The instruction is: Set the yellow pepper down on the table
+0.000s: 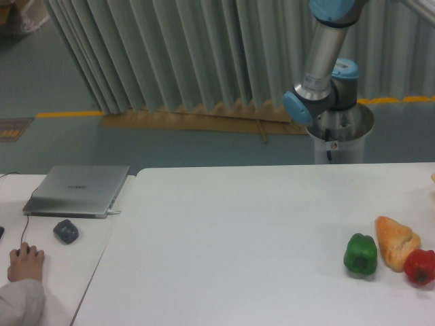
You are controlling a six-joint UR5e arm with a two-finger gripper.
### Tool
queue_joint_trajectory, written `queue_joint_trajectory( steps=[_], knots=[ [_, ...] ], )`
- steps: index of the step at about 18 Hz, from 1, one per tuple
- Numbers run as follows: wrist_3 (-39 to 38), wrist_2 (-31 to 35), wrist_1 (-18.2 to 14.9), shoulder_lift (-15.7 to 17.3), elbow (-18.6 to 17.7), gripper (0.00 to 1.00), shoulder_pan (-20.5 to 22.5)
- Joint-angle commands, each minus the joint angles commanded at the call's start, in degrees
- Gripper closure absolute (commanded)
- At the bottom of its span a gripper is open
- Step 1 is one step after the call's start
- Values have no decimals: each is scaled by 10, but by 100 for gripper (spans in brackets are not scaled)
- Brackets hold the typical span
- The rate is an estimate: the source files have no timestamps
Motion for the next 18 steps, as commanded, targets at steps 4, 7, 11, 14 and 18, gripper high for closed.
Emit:
queue_joint_trajectory(
  steps=[4,7,11,14,18],
  knots=[
    [-1,0,-6,4,4,0,1],
    [-1,0,-17,5,5,0,0],
    [-2,-1,-13,9,-4,0,-2],
    [-3,-1,-11,0,-17,0,3],
    [-3,4,-10,-8,-21,0,6]
  ],
)
